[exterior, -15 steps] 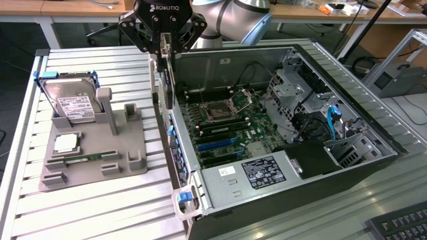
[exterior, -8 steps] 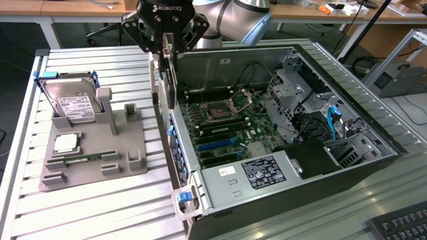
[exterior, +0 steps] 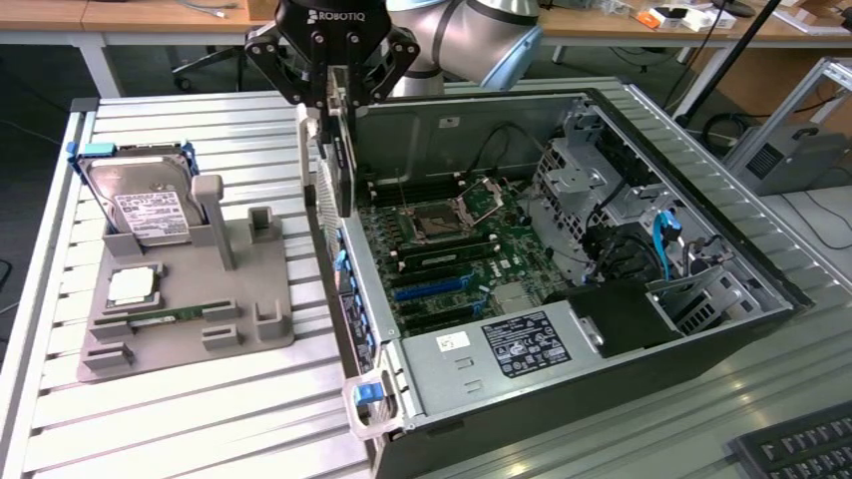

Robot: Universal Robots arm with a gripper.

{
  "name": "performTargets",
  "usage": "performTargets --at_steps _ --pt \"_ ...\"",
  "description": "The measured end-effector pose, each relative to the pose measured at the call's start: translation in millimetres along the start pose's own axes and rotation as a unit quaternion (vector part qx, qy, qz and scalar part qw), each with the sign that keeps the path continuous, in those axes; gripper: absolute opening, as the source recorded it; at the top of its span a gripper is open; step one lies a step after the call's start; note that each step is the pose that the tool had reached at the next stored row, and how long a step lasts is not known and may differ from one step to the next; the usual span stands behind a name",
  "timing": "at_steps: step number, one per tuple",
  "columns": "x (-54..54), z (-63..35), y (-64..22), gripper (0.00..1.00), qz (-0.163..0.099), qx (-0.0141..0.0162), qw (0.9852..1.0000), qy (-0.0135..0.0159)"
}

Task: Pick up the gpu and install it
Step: 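Pick up the gpu and move the gpu toward the slot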

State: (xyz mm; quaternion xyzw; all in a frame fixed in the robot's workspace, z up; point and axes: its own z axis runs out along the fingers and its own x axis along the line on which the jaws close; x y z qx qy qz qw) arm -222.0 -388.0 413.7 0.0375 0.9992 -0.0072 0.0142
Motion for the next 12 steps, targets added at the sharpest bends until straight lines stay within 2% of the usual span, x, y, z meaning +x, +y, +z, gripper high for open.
performTargets --at_steps 12 --pt "-1.9 0.1 0.2 0.27 0.0 0.0 1.0 0.0"
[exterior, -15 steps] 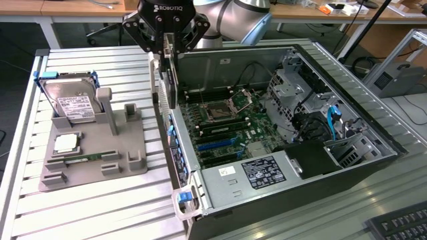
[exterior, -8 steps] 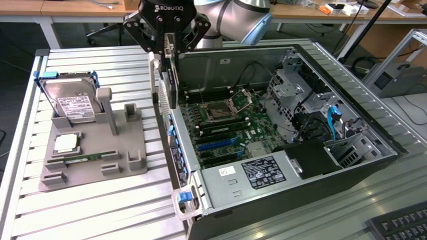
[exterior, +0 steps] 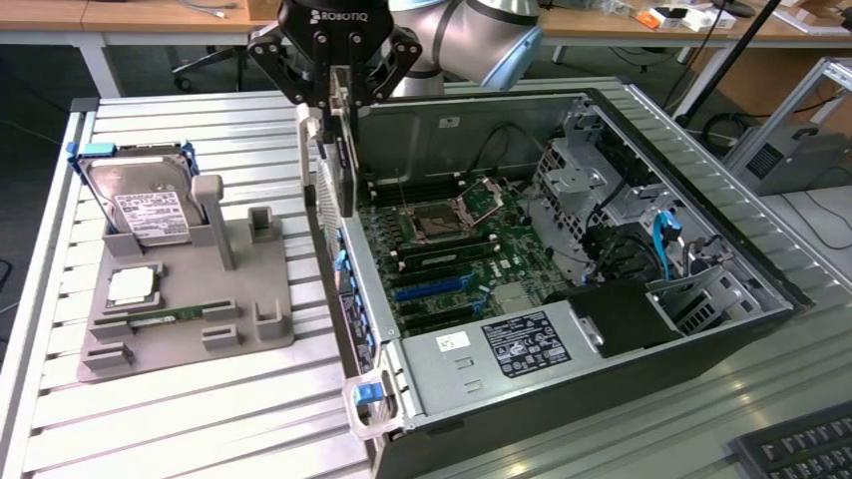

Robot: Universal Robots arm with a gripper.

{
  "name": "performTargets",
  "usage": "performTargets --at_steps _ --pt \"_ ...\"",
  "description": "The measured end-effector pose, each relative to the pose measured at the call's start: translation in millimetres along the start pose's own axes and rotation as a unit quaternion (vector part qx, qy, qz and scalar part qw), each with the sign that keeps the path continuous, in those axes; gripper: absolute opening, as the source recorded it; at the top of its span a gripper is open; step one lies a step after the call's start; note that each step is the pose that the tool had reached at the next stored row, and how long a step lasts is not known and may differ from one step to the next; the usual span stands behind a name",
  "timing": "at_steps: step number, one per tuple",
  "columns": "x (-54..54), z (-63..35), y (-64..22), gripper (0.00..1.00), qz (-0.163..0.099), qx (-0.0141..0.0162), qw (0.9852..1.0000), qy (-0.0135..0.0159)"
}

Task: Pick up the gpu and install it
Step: 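Pick up the gpu and move the gpu toward the slot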

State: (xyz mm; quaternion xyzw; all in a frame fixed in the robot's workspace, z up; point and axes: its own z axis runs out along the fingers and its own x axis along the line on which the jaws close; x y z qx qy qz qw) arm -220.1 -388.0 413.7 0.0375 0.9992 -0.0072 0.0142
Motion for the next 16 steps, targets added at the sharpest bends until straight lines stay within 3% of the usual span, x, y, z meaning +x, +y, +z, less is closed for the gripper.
performTargets --at_steps 16 --pt "-3.2 0.2 0.2 0.27 0.0 0.0 1.0 0.0"
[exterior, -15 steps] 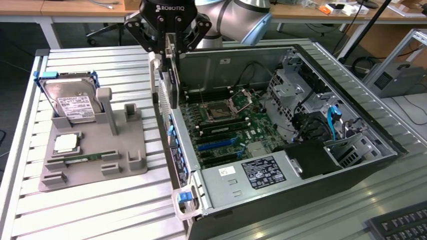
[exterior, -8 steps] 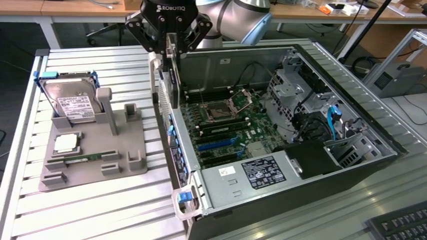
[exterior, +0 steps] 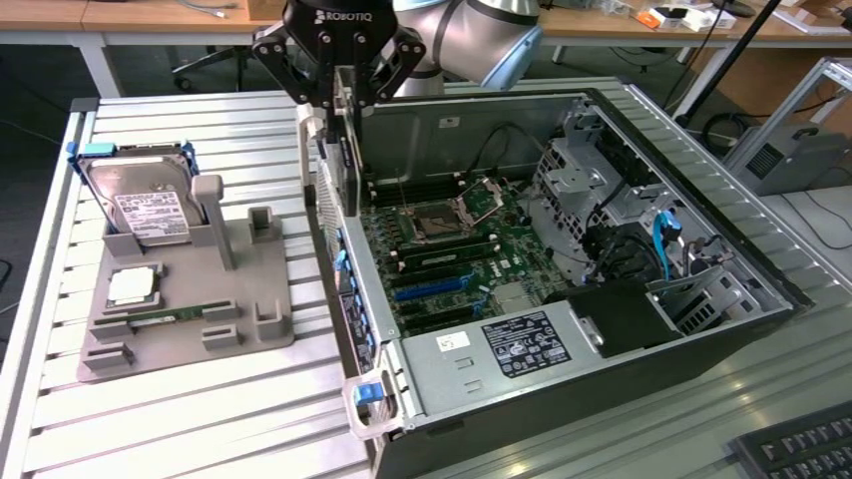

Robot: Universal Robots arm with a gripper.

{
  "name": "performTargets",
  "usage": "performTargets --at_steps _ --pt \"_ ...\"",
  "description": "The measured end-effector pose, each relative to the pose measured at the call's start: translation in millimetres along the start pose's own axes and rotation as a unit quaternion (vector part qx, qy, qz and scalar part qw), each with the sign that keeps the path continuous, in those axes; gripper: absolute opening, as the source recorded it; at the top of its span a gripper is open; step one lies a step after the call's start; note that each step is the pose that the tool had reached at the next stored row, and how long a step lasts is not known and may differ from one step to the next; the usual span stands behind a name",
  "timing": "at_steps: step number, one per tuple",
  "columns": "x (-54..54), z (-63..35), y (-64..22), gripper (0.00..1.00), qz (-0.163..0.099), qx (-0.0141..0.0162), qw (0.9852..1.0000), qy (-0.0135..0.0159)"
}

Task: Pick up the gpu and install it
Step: 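Pick up the gpu and move the gpu toward the slot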

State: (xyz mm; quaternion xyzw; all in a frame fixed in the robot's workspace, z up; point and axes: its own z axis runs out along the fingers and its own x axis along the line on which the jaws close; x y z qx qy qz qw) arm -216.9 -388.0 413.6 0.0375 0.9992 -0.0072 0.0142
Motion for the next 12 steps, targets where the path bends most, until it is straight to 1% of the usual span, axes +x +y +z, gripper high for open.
performTargets --at_steps 12 --pt "-2.9 0.1 0.2 0.27 0.0 0.0 1.0 0.0"
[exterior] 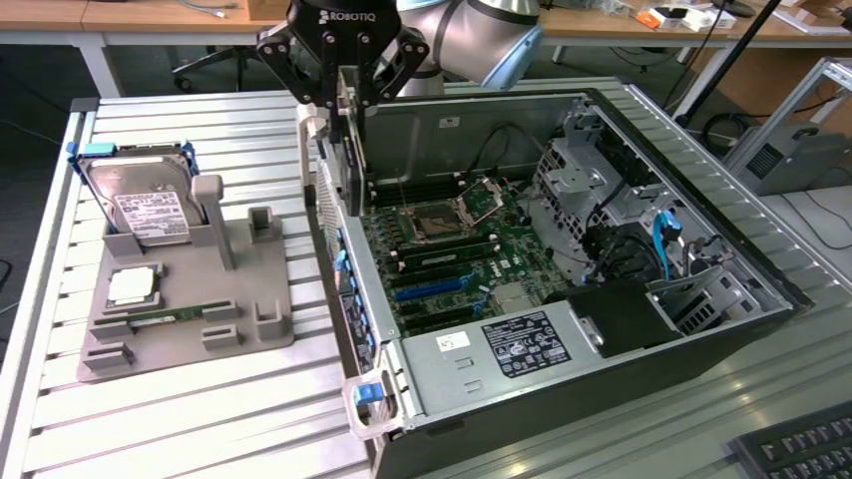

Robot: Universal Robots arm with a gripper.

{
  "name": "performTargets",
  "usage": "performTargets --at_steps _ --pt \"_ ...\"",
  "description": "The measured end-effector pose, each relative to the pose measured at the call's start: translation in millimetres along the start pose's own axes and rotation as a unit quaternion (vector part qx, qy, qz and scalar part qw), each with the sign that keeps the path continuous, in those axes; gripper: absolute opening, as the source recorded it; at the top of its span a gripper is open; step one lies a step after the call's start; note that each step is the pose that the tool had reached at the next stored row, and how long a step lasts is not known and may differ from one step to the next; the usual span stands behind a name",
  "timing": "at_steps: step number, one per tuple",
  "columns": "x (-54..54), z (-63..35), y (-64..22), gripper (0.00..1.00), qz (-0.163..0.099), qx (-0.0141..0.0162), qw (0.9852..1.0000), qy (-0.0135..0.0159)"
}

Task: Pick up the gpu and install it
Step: 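Pick up the gpu and move the gpu toward the slot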

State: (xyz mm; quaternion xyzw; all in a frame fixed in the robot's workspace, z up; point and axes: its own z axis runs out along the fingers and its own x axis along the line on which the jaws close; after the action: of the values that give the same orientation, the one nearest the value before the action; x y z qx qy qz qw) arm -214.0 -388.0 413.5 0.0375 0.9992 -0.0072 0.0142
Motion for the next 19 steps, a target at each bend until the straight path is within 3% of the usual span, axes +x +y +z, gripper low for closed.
performTargets --at_steps 19 --pt "-5.6 0.3 0.4 0.27 0.0 0.0 1.0 0.0"
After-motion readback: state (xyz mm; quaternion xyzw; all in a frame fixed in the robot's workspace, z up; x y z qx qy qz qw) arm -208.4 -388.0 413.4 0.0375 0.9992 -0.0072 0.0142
